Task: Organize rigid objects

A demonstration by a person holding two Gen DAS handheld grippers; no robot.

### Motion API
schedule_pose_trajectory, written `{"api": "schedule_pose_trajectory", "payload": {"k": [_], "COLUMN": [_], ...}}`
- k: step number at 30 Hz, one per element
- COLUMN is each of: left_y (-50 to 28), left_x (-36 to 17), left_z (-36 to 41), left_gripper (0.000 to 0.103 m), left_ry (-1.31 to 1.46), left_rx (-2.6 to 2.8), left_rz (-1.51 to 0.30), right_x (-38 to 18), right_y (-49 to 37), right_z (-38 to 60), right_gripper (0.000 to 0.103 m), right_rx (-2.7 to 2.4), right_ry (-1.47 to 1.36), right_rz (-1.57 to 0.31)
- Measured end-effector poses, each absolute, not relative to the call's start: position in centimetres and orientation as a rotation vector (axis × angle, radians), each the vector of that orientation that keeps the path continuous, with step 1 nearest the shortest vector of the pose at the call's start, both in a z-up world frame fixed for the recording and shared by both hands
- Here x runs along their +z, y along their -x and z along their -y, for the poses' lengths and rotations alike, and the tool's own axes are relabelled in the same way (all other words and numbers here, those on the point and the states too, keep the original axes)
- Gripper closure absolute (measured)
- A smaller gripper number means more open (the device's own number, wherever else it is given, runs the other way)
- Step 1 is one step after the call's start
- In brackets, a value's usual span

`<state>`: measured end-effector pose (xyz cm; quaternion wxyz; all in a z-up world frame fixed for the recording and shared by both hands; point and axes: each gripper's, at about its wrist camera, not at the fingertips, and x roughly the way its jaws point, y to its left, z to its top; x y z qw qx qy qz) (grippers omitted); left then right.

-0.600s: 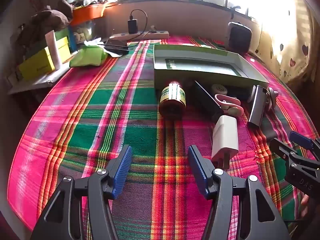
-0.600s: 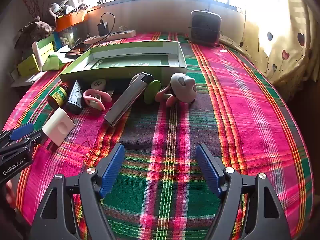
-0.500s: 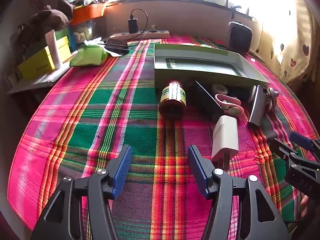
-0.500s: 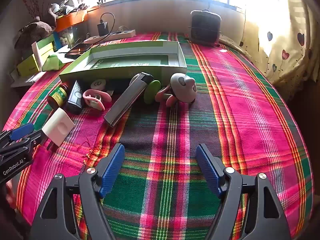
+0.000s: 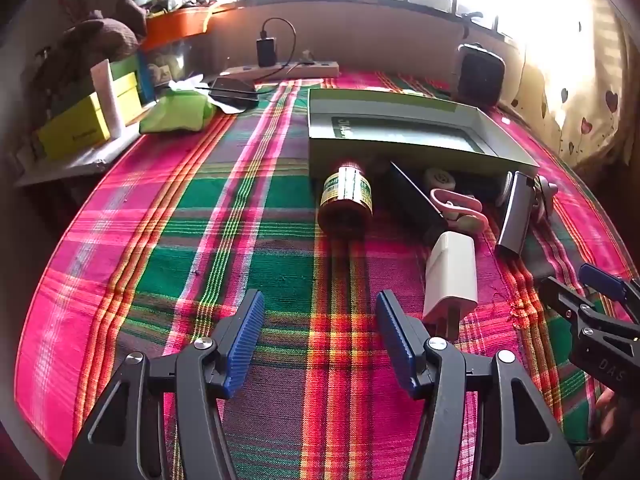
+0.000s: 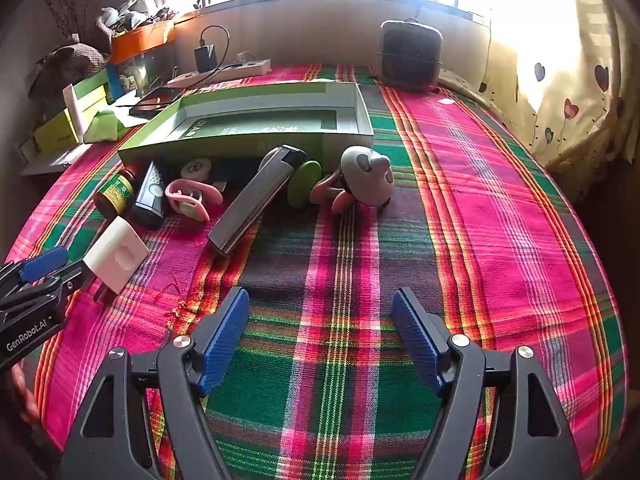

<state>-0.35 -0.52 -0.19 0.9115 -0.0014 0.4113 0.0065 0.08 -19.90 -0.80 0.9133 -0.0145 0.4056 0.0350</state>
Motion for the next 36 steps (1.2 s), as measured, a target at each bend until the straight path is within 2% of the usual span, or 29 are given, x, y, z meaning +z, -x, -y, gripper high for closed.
{"api": "schedule_pose_trajectory", "payload": {"k": [36], "left_y": [-0.10], "left_x": [-0.13], "left_z": [0.06], "left_gripper": [0.046], "left_ry": [0.007], "left_rx": [0.008], "left_rz": [-0.853], "right_x": [-0.79], "right_y": [-0.01], "right_z": [19.93], "right_gripper": [0.028], "right_rx": [0.073], "right_ry": [0.028], "right_rz": [-0.833]}}
